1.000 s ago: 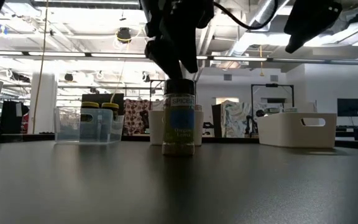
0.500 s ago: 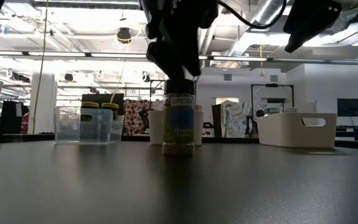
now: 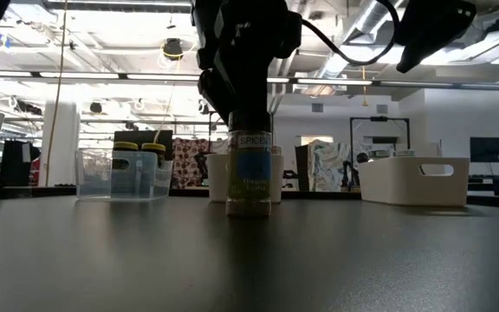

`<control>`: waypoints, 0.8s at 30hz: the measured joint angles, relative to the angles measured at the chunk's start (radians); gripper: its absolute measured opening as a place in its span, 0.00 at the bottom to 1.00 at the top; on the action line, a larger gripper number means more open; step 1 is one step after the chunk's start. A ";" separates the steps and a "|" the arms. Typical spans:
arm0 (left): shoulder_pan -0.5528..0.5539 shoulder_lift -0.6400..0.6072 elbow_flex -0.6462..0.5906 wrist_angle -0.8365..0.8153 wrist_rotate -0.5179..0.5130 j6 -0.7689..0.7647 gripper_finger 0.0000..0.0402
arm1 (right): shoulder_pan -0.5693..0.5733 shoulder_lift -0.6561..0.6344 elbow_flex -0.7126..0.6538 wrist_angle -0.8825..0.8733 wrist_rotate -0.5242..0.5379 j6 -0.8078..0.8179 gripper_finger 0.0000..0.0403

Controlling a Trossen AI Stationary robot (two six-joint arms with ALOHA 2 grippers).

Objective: Sort spices by type
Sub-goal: Put the black spice bottle into the bottom transparent bin

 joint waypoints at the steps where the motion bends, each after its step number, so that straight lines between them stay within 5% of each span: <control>1: 0.000 0.000 0.000 0.000 0.000 -0.001 0.72 | 0.000 0.000 0.000 0.000 0.000 0.000 0.90; 14: 0.002 -0.001 0.000 0.000 0.000 -0.002 0.50 | 0.000 0.000 0.000 0.002 0.000 -0.001 0.90; 24: 0.003 -0.005 0.010 -0.016 0.001 -0.007 0.52 | 0.039 0.000 0.000 0.003 -0.003 0.011 0.90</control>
